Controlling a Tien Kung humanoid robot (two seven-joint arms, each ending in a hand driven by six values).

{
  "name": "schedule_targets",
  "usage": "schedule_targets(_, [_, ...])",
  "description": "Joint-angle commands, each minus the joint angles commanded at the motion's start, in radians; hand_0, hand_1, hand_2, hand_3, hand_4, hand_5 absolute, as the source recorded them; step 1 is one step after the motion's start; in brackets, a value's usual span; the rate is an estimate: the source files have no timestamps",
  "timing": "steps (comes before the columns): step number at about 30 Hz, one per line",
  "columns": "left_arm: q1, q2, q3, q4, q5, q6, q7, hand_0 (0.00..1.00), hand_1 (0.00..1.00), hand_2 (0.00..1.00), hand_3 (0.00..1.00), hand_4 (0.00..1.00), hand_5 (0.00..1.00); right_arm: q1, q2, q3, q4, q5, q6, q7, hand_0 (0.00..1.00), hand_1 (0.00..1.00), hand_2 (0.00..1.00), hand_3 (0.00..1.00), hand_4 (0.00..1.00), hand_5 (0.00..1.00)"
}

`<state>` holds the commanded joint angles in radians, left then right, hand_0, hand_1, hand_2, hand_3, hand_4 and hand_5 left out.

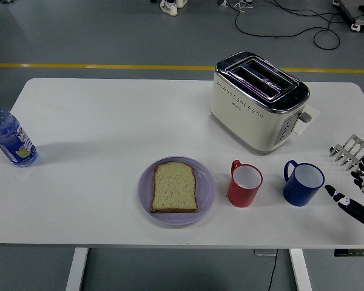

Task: Pick up the cup,pour liquid into bread,place the cup on the desk

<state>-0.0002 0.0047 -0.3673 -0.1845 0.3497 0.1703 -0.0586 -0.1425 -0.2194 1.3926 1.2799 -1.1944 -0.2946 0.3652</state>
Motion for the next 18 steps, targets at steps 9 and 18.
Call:
schedule_targets(9, [0.006,-0.001,0.014,0.000,-0.007,-0.001,0.001,0.645,0.641,0.636,0.530,0.294,0.772,0.020,0.038,-0.054,-0.065,0.017,-0.025,0.036,0.957,0.895,0.989,0.998,0.998,0.134])
schedule_targets(18, [0.002,-0.002,0.008,-0.002,-0.006,-0.002,0.000,0.645,0.642,0.636,0.530,0.292,0.770,0.060,0.057,-0.115,-0.104,0.009,-0.045,0.047,0.958,0.896,0.989,0.998,0.998,0.123])
